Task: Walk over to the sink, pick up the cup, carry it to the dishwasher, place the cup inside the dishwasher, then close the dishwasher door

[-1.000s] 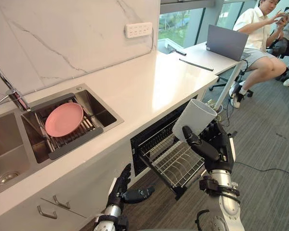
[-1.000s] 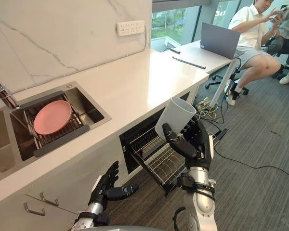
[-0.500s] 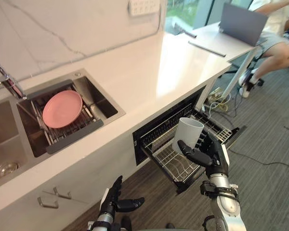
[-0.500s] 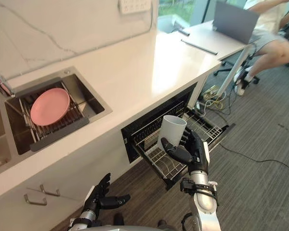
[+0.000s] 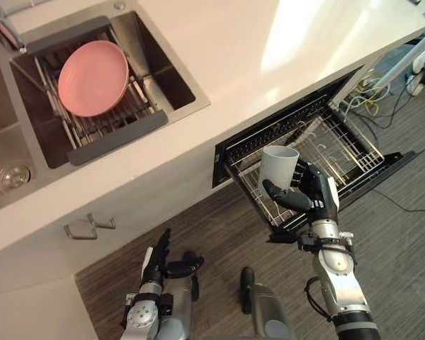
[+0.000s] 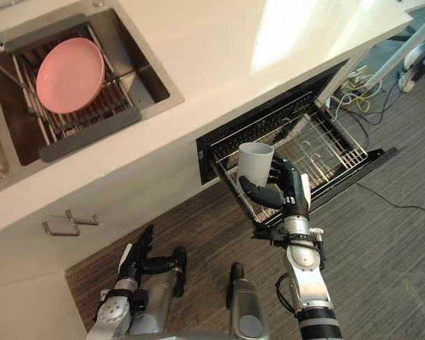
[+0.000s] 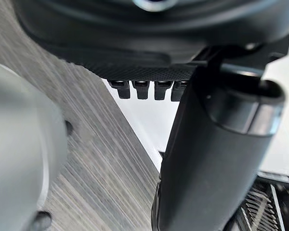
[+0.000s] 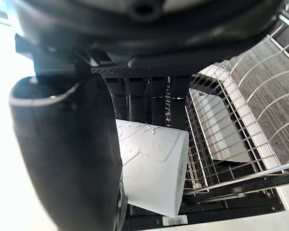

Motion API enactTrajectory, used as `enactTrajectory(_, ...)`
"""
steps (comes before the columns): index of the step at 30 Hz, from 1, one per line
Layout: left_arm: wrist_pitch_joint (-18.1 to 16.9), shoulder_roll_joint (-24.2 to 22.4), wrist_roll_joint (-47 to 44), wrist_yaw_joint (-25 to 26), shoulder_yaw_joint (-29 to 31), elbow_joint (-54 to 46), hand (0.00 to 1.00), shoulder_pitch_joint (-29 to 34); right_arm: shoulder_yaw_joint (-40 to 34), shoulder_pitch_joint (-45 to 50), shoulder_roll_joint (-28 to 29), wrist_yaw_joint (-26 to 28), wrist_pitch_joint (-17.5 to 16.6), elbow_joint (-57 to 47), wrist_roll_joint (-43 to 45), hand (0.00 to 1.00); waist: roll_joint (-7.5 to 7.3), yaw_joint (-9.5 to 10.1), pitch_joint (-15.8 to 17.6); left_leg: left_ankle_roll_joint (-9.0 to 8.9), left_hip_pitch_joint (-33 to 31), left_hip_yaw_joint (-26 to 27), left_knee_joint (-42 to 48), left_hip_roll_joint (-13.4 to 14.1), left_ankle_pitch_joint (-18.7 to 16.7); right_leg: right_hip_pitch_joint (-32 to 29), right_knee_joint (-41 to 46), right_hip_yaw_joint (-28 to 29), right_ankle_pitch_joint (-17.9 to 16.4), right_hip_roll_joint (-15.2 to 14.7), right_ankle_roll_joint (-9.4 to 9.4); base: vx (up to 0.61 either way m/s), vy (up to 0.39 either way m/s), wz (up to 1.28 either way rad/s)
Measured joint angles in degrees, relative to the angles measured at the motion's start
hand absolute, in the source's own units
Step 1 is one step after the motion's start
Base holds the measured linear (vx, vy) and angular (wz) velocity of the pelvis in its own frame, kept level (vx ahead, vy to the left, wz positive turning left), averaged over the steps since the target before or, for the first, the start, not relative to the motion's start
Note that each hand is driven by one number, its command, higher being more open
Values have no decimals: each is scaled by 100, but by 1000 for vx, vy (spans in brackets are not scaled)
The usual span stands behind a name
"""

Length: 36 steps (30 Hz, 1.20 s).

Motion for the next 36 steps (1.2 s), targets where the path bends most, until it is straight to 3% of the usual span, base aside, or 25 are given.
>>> enactTrajectory(4,-37,-26,-90,27,89,0,100,-158,-3,-529,-236,-125,29,137,-101,0,0,54,207,5,-211,-42,338,63,-75,-208,370,-34,-150,-4,-37,-19,-11,2)
enactTrajectory(14,-97,-119,-96,96,93,1,100,-424,-11,-1230,-712,-231,166,635,-144,0,18,110,361,-45,-685,-112,869,152,-297,-669,953,-124,-429,11,-102,-7,-18,2)
enactTrajectory(25,-169,-144,-98,127,98,271,100,-798,327,-2440,-1270,-223,421,1643,-985,0,21,123,516,-50,-1040,-85,1040,212,-329,-1010,1113,-197,-440,6,-113,2,0,-1)
enactTrajectory(36,-179,-183,-98,190,93,437,100,-1014,774,-3282,-1324,-208,616,2650,-1551,0,22,136,516,-50,-1161,-50,1034,221,-329,-1098,1123,-263,-440,-25,-113,-2,-1,1)
